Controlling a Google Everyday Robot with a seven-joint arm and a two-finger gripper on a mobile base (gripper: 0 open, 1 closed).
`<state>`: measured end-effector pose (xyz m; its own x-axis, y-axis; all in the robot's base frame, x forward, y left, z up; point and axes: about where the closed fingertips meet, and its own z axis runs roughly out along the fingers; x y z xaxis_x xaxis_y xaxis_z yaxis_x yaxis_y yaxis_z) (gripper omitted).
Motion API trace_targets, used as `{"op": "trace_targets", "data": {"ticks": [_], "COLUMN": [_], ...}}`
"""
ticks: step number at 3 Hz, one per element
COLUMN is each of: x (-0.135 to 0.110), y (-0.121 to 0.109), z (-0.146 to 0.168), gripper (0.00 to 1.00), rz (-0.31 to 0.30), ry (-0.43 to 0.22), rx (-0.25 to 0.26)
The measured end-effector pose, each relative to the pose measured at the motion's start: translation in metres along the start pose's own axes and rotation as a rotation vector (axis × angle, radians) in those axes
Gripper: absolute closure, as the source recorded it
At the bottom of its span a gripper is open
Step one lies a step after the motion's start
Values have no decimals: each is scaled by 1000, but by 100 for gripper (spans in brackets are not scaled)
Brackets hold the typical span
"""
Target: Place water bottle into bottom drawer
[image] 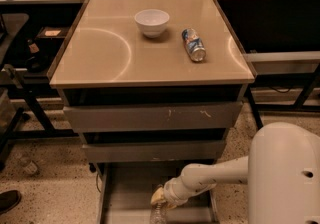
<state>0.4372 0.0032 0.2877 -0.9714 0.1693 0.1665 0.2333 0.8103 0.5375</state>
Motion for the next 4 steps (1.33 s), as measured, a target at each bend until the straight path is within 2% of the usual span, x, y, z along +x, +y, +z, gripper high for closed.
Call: {"op": "trace_targets", "data": {"ticks": [2, 3, 4], "x": [-28, -28, -30], "y": [-9, -9, -16], "z": [33, 33, 49], "gripper": [100, 100, 100], "rz": [34, 34, 62], "ry": [-18, -18, -52], "rx": [-99, -99, -121]}}
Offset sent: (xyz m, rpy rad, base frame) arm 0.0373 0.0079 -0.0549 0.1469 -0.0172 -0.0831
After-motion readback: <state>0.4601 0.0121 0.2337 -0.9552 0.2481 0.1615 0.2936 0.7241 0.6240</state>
